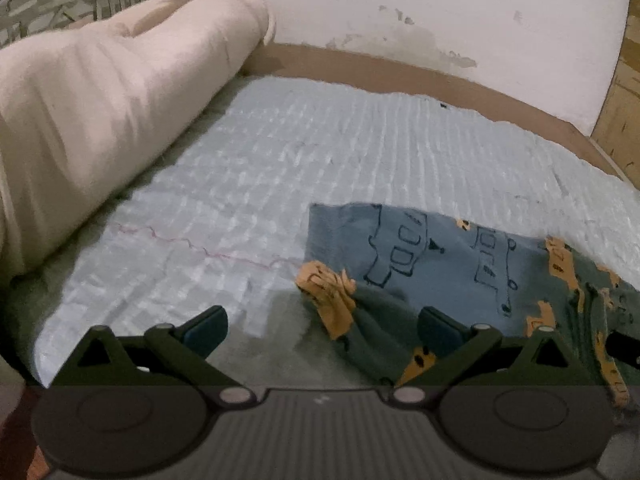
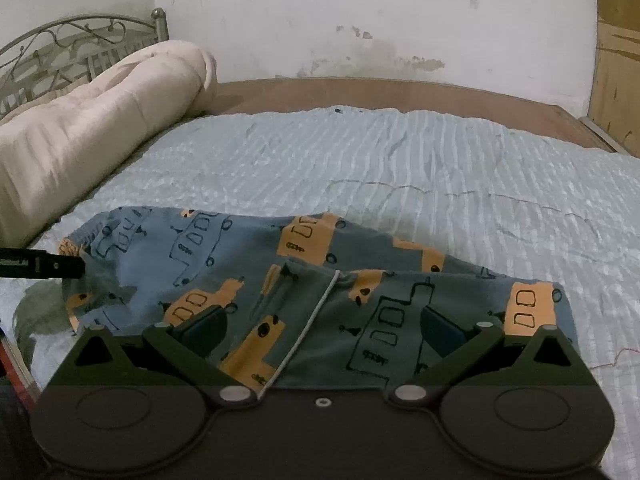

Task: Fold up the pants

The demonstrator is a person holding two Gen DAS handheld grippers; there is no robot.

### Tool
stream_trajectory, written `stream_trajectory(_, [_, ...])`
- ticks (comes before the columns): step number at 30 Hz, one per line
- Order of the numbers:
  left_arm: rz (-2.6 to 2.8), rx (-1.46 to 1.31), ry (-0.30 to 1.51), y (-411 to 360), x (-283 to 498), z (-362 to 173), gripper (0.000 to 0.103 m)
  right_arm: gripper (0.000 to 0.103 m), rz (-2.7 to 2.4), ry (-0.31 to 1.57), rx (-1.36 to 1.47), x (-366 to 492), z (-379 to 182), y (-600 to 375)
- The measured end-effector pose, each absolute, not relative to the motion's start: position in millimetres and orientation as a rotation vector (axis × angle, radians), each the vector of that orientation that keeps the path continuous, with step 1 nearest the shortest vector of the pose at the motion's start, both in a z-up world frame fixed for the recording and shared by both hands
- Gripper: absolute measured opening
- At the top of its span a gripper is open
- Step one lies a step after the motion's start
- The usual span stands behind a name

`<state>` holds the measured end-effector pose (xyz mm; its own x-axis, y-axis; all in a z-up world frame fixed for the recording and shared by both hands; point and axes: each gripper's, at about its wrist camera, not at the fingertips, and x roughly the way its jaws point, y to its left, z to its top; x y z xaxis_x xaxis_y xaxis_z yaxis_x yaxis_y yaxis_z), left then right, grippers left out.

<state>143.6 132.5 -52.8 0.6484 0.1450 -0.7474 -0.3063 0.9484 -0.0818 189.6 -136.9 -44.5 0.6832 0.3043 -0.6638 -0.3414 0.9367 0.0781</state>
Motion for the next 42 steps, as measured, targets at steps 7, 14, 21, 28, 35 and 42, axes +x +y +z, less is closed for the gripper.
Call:
stream_trajectory(7, [0.254,-0.242,0.843,132.3,145.0,-60.4,0.103,0.102,0.329,0.671,-0.17,176.9,-42.8,-129.7])
stream_trajectory(14, [0.247,-0.26,0.847,133.5,148.7,-63.5,0.103,0.102,0.359,0.658,-0.271,161.6,-52.3,-118.4])
stream_trajectory(21, [0.224,-0.303,0.822,137.4,143.9,-67.5,0.103,0.102,0.359,0.652,-0.26,154.7,-54.9,-116.0])
stream_trajectory(28, [0.198,-0.371,0.783,144.5,140.2,-77.4,0.103,0.102,0.355,0.666,-0.253,154.0,-56.6,-115.5])
stream_trajectory(35, [0.184,-0.407,0.754,148.5,134.5,-80.0,0.103,0.102,0.364,0.675,-0.248,153.7,-57.5,-113.9])
stream_trajectory(42, [0.199,-0.467,0.728,151.3,139.6,-71.4,0.102,0.102,0.369,0.683,-0.247,153.7,-59.4,-112.0])
